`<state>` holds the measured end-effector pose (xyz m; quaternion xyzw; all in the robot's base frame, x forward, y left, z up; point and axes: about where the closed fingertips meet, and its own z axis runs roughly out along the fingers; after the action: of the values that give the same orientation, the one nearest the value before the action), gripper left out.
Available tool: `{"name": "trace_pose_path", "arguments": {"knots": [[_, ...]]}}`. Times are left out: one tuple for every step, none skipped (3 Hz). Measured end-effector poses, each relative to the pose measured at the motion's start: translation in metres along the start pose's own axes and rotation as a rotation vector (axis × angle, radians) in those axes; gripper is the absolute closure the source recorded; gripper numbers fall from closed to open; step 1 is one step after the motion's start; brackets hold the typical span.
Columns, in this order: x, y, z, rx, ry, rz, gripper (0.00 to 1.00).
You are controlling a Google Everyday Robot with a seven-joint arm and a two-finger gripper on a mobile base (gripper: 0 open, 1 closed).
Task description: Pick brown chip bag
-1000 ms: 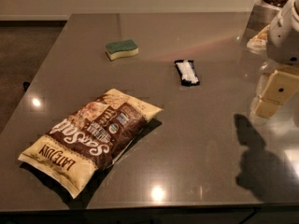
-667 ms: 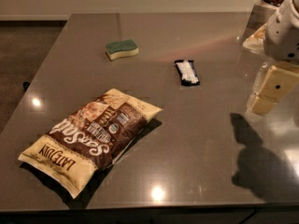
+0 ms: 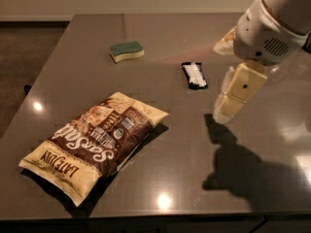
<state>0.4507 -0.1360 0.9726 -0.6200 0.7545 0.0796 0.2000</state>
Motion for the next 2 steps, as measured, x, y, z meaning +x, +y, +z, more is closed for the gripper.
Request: {"name": "trace_pose_path", "arguments": {"knots": [[-0.043, 0.017, 0.022, -0.018, -0.054, -0.048, 0.00], [-0.080, 0.037, 0.056, -0.047, -0.065, -0.111, 0.00]]}}
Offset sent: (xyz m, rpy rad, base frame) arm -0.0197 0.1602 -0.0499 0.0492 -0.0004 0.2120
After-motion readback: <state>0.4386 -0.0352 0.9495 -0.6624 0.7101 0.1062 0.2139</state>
